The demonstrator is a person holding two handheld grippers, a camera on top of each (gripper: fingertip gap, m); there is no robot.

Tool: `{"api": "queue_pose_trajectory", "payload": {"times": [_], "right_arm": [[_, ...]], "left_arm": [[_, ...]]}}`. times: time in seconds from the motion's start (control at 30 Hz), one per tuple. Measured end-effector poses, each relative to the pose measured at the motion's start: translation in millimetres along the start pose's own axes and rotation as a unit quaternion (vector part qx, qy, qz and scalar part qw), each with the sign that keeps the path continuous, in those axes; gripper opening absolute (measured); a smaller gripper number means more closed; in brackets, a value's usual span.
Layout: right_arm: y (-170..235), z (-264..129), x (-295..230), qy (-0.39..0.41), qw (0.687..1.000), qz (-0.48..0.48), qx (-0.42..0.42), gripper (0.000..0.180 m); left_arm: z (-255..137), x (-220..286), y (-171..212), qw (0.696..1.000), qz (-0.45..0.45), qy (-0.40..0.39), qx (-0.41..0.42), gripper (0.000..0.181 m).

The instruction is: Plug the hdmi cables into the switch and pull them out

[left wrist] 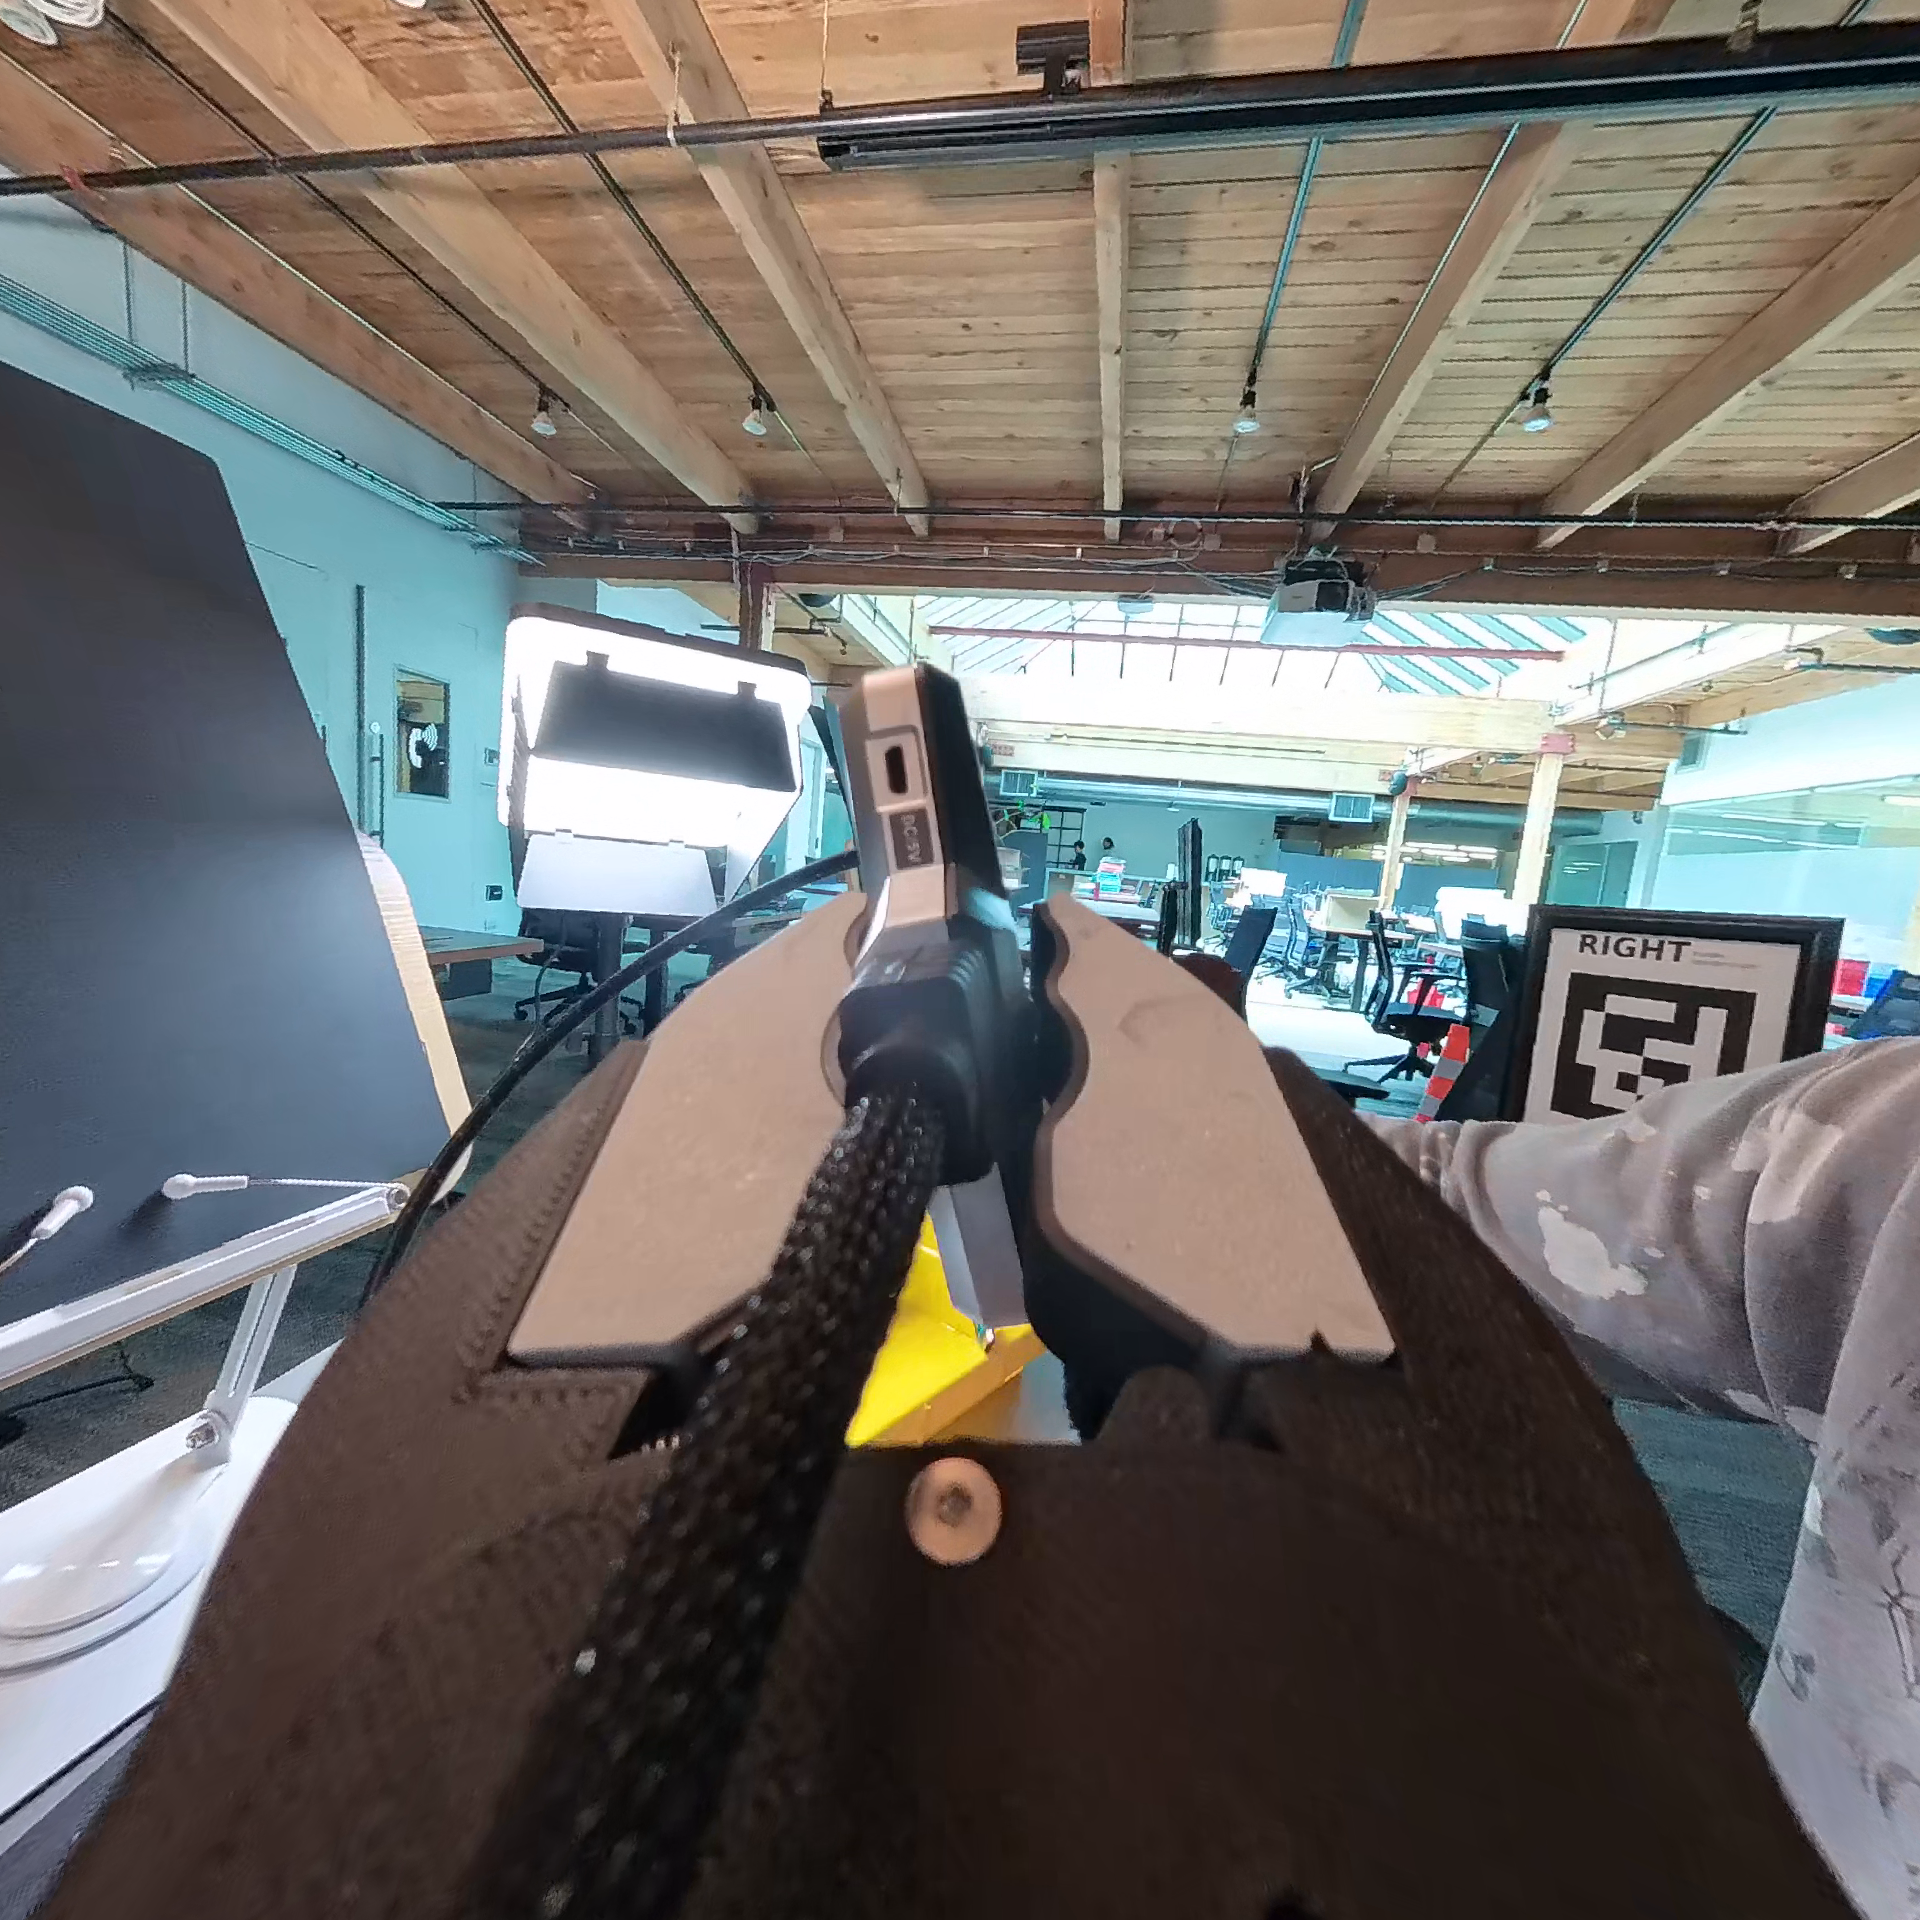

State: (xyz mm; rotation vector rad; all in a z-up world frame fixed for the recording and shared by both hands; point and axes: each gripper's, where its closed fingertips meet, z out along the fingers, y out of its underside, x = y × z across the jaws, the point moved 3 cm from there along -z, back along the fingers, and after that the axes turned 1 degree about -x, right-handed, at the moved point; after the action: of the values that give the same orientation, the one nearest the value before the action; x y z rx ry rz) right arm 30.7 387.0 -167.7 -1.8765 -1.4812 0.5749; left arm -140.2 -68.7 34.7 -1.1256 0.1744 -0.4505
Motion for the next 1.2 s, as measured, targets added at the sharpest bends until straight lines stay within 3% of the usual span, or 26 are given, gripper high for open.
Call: {"api": "queue_pose_trajectory", "payload": {"times": [0.07, 0.2, 0.37, 0.47, 0.53, 0.63, 0.77, 0.93, 1.0, 1.07, 1.2], "right_arm": [[9, 7, 9, 0.06, 0.995, -0.074, -0.04, 0.007], [-8, 12, 16, 0.123, 0.979, -0.159, -0.036, 0.0], [-31, 10, 5, 0.104, 0.978, -0.177, -0.029, 0.007], [-28, -7, -47, -0.027, 0.976, -0.214, -0.011, 0.007], [6, -17, -85, -0.13, 0.946, -0.281, -0.092, 0.012], [55, -26, -106, -0.161, 0.875, -0.395, -0.228, 0.018], [79, -19, -104, -0.132, 0.816, -0.462, -0.322, 0.013], [91, 12, -88, -0.08, 0.773, -0.5, -0.383, 0.01], [81, 19, -85, -0.062, 0.792, -0.491, -0.357, 0.01], [56, 14, -89, -0.054, 0.836, -0.465, -0.287, 0.01], [-13, -22, -147, -0.135, 0.925, -0.353, -0.029, 0.014]], "left_arm": [[1, -2, 3, 1.0, 0.001, -0.005, -0.005, 0.027], [4, -11, 12, 1.0, -0.006, -0.016, -0.018, 0.027], [12, -16, 27, 0.999, -0.014, -0.018, -0.042, 0.027], [15, -15, 31, 0.998, -0.012, -0.014, -0.054, 0.027], [16, -16, 33, 0.998, -0.01, -0.016, -0.058, 0.027], [17, -22, 38, 0.998, -0.019, -0.02, -0.061, 0.027], [22, -24, 48, 0.996, -0.022, -0.024, -0.077, 0.027], [27, -10, 44, 0.997, -0.011, -0.006, -0.08, 0.028], [26, -8, 41, 0.997, -0.004, -0.007, -0.078, 0.028], [23, -8, 38, 0.997, -0.001, -0.012, -0.075, 0.028], [17, -12, 33, 0.998, -0.002, -0.02, -0.065, 0.028]]}}
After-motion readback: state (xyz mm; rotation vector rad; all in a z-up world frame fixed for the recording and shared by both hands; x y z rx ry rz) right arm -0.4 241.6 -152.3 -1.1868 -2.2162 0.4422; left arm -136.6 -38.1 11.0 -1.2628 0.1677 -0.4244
